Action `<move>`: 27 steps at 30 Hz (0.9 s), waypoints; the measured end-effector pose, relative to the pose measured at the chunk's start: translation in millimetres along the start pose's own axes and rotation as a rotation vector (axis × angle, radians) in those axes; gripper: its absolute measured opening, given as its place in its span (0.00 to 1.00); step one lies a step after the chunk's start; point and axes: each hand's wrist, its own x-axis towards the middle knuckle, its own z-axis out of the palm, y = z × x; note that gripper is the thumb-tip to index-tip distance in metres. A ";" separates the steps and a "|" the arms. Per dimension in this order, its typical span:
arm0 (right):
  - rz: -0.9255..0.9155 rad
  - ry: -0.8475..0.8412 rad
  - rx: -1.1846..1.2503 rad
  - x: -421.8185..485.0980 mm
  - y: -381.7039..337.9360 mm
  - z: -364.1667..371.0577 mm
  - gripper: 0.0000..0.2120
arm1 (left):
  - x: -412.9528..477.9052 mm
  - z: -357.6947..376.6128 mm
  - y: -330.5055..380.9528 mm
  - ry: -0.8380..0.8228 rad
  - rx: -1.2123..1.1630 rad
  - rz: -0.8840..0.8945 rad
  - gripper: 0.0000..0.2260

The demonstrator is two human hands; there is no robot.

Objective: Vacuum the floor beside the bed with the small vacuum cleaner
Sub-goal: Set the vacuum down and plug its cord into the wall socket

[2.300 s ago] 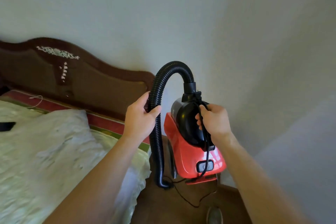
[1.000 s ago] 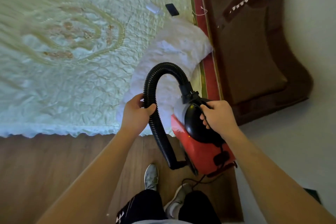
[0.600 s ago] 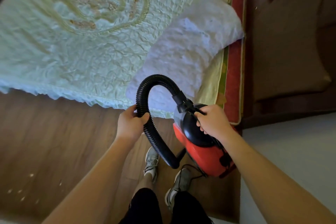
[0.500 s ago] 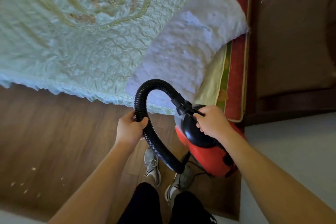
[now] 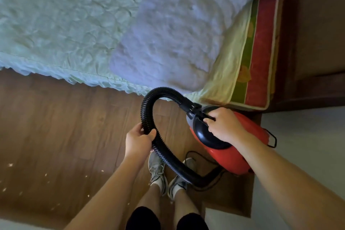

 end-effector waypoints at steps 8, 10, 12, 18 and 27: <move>-0.027 -0.002 -0.022 78.8 61.3 87.3 0.17 | 98.8 25.8 -72.5 0.040 0.037 0.056 0.10; -0.024 -0.020 -0.039 91.5 75.6 106.9 0.17 | 117.5 29.8 -93.4 0.047 0.052 0.060 0.10; -0.035 -0.033 -0.057 103.1 87.7 125.2 0.17 | 134.4 33.6 -114.1 0.047 0.069 0.066 0.10; -0.052 -0.086 -0.106 138.8 118.9 170.8 0.16 | 178.1 43.9 -166.0 0.047 0.091 0.091 0.10; -0.067 -0.147 -0.139 188.6 154.7 203.6 0.15 | 232.6 60.0 -210.2 0.052 0.133 0.091 0.12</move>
